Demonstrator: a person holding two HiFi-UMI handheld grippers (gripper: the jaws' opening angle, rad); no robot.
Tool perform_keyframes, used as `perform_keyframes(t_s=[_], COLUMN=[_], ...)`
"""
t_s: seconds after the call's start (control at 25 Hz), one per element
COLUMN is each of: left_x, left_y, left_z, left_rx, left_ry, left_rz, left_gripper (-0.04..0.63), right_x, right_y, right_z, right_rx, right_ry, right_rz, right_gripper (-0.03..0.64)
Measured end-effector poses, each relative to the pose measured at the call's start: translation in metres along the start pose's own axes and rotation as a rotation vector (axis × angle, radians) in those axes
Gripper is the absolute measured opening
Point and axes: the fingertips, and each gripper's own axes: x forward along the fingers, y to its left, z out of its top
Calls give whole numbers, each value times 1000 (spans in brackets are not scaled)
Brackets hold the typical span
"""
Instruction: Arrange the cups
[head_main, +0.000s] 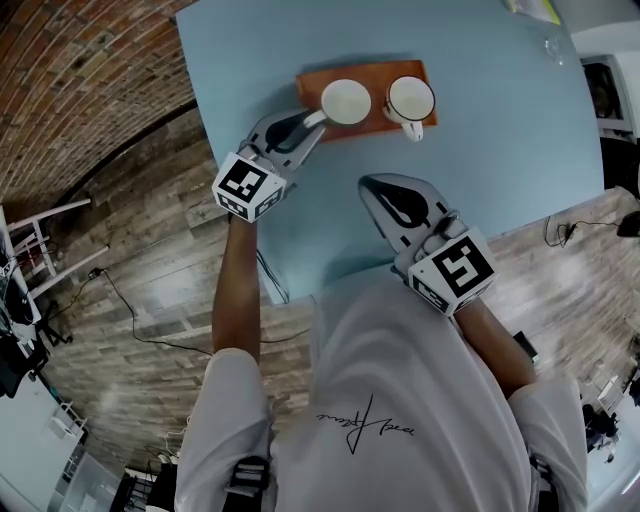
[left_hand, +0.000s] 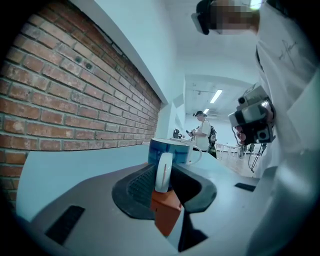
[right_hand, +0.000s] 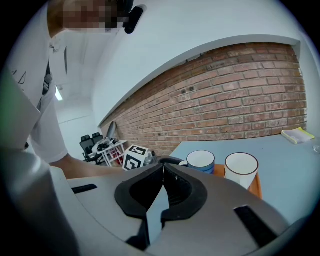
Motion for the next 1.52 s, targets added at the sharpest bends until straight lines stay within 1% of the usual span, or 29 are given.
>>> perform_keyframes(t_s=[0.24, 0.4, 0.56, 1.0, 1.52], left_x=[2, 2, 5, 2, -7], left_y=[-4, -3, -5, -14, -18], left_z=[0, 1, 3, 12, 16], left_rx=[38, 31, 41, 14, -20], left_ry=[-2, -22, -22, -47, -65], left_rz=[27, 79, 123, 217, 283], left_gripper=[71, 63, 61, 57, 56], right_x=[0, -2, -6, -17, -26], right_y=[3, 3, 0, -1, -4], right_z=[-3, -7, -10, -11, -13], right_rx=[-1, -1, 5, 6, 13], right_ry=[1, 4, 6, -9, -23], right_rz=[7, 6, 1, 11, 22], right_gripper=[21, 21, 21, 21, 21])
